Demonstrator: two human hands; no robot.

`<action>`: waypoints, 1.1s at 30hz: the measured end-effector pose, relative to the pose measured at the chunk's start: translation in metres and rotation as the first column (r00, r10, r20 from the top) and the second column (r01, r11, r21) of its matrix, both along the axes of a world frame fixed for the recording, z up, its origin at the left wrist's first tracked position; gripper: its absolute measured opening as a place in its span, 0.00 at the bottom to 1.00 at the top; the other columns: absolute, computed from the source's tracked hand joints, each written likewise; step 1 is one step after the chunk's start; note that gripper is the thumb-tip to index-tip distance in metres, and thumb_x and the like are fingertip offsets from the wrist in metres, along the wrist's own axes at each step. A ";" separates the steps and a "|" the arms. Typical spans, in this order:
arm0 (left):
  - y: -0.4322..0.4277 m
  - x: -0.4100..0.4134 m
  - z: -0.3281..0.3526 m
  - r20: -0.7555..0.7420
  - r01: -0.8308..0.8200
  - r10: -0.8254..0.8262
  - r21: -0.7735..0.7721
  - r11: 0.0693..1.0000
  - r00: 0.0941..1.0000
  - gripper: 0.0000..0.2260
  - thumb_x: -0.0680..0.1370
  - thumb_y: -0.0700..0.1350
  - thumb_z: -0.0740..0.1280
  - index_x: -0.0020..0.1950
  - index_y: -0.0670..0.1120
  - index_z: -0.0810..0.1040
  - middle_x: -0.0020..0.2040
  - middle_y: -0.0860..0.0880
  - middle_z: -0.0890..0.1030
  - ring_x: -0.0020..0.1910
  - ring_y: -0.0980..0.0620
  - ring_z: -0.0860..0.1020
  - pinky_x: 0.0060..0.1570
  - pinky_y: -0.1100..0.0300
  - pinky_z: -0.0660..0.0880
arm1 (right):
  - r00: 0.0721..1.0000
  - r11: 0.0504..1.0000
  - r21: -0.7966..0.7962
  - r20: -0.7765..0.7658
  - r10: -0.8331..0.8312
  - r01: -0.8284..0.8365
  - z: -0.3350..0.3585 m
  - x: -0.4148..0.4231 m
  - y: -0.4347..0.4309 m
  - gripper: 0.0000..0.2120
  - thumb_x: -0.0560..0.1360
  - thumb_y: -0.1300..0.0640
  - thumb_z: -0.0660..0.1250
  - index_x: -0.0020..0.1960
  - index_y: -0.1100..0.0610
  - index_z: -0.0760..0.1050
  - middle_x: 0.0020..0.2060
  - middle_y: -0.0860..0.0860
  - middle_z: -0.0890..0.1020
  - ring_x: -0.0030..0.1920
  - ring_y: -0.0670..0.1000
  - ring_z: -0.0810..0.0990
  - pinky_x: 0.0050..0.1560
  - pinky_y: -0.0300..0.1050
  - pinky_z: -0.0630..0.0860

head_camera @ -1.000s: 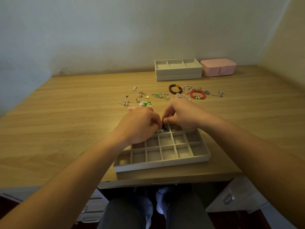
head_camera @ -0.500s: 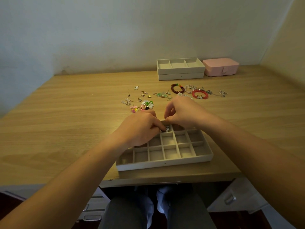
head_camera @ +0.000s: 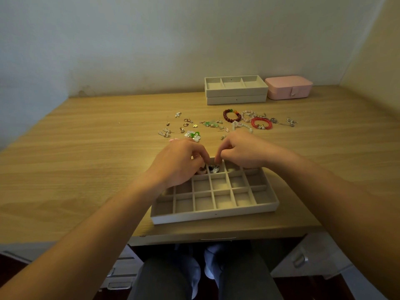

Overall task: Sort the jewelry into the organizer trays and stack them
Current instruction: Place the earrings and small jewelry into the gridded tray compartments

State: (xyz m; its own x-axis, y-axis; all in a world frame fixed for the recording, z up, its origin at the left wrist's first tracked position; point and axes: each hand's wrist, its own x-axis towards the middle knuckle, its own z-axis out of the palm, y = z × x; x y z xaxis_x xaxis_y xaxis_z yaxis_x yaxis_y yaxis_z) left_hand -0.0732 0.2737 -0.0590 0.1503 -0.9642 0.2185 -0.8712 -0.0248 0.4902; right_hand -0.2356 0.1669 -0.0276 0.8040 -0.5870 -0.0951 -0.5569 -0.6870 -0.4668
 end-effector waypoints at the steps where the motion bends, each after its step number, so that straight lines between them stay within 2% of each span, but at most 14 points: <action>1: 0.000 0.000 0.000 -0.003 0.010 -0.010 -0.005 1.000 1.000 0.12 0.76 0.42 0.65 0.45 0.57 0.86 0.43 0.57 0.77 0.45 0.54 0.76 0.49 0.49 0.76 | 1.000 1.000 -0.001 0.004 0.000 0.000 0.001 0.000 0.001 0.15 0.79 0.60 0.62 0.49 0.50 0.87 0.26 0.39 0.78 0.28 0.38 0.75 0.29 0.32 0.65; 3: 0.000 0.000 -0.001 0.005 0.023 -0.023 -0.007 1.000 1.000 0.12 0.76 0.42 0.65 0.46 0.57 0.85 0.43 0.57 0.77 0.44 0.55 0.76 0.49 0.49 0.76 | 1.000 1.000 0.003 -0.011 0.008 -0.008 0.001 0.000 0.002 0.15 0.80 0.60 0.62 0.49 0.50 0.87 0.29 0.39 0.78 0.29 0.40 0.74 0.31 0.34 0.66; 7: -0.001 0.006 0.001 -0.026 -0.035 0.034 -0.043 0.998 0.999 0.10 0.75 0.42 0.66 0.44 0.56 0.83 0.43 0.56 0.80 0.44 0.55 0.77 0.48 0.52 0.76 | 0.999 1.000 0.020 0.035 -0.014 0.014 0.002 0.000 0.001 0.15 0.79 0.60 0.62 0.46 0.50 0.87 0.24 0.37 0.78 0.28 0.38 0.75 0.31 0.34 0.67; 9: -0.002 0.012 0.003 -0.085 -0.124 0.118 -0.069 0.990 0.989 0.10 0.75 0.42 0.66 0.43 0.56 0.83 0.41 0.55 0.81 0.41 0.57 0.77 0.45 0.55 0.75 | 0.994 0.999 0.018 0.098 -0.049 0.048 0.004 0.003 -0.001 0.14 0.79 0.60 0.62 0.46 0.50 0.87 0.29 0.40 0.79 0.29 0.38 0.75 0.34 0.36 0.67; 12: -0.007 0.024 0.007 -0.162 -0.267 0.253 -0.075 0.961 0.954 0.09 0.76 0.41 0.66 0.44 0.55 0.81 0.40 0.56 0.80 0.40 0.59 0.77 0.39 0.60 0.72 | 0.983 0.995 0.044 0.162 -0.090 0.084 0.004 0.011 -0.007 0.13 0.80 0.60 0.62 0.48 0.50 0.85 0.36 0.40 0.79 0.31 0.39 0.74 0.32 0.34 0.65; 17: -0.025 0.046 0.002 -0.185 -0.358 0.354 0.014 0.934 0.917 0.09 0.79 0.39 0.68 0.49 0.54 0.80 0.44 0.55 0.79 0.41 0.61 0.76 0.36 0.68 0.67 | 0.962 0.991 0.074 0.242 -0.124 0.110 -0.003 0.036 -0.026 0.07 0.80 0.58 0.68 0.51 0.49 0.84 0.47 0.45 0.83 0.46 0.42 0.79 0.49 0.42 0.79; 19: -0.031 0.048 0.001 -0.162 -0.339 0.343 0.053 0.939 0.925 0.08 0.78 0.39 0.69 0.49 0.54 0.81 0.45 0.54 0.80 0.42 0.59 0.77 0.35 0.69 0.68 | 0.971 0.991 0.102 0.217 -0.104 0.084 -0.004 0.043 -0.031 0.06 0.79 0.58 0.70 0.53 0.51 0.84 0.48 0.45 0.83 0.47 0.43 0.80 0.50 0.42 0.79; 22: -0.040 0.048 0.000 -0.122 -0.275 0.286 0.104 0.956 0.950 0.05 0.77 0.44 0.72 0.48 0.55 0.83 0.43 0.55 0.80 0.41 0.59 0.77 0.36 0.64 0.69 | 0.990 0.994 0.099 0.130 -0.054 0.041 -0.009 0.056 -0.039 0.06 0.78 0.58 0.72 0.54 0.51 0.85 0.49 0.44 0.82 0.50 0.43 0.81 0.47 0.39 0.78; 25: -0.046 0.049 -0.003 -0.081 -0.241 0.250 0.108 0.964 0.965 0.03 0.76 0.48 0.74 0.48 0.55 0.84 0.40 0.56 0.76 0.40 0.58 0.73 0.41 0.59 0.69 | 0.996 0.997 0.067 0.074 -0.051 0.046 -0.013 0.068 -0.043 0.07 0.75 0.52 0.75 0.53 0.50 0.86 0.50 0.45 0.84 0.52 0.46 0.81 0.52 0.45 0.80; 29: -0.050 0.053 -0.008 -0.078 -0.216 0.227 0.124 0.968 0.971 0.04 0.74 0.48 0.76 0.48 0.56 0.85 0.37 0.58 0.75 0.38 0.59 0.72 0.38 0.61 0.67 | 0.999 0.997 0.057 0.006 -0.045 0.045 -0.016 0.080 -0.043 0.11 0.71 0.47 0.79 0.51 0.50 0.86 0.47 0.47 0.85 0.50 0.48 0.82 0.53 0.49 0.81; 33: -0.049 0.057 -0.010 -0.108 -0.199 0.209 0.096 0.975 0.972 0.06 0.74 0.47 0.76 0.46 0.58 0.84 0.35 0.59 0.75 0.36 0.59 0.73 0.35 0.63 0.65 | 0.999 0.999 0.030 -0.035 -0.037 0.038 -0.020 0.086 -0.040 0.15 0.70 0.48 0.80 0.55 0.50 0.84 0.51 0.47 0.83 0.52 0.49 0.80 0.50 0.46 0.77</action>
State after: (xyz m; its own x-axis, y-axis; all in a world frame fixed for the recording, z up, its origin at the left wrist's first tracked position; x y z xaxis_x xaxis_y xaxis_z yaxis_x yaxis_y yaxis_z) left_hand -0.0160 0.2247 -0.0694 0.3653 -0.9247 0.1072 -0.7805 -0.2415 0.5766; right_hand -0.1494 0.1265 -0.0479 0.7774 -0.6130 -0.1409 -0.5981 -0.6511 -0.4673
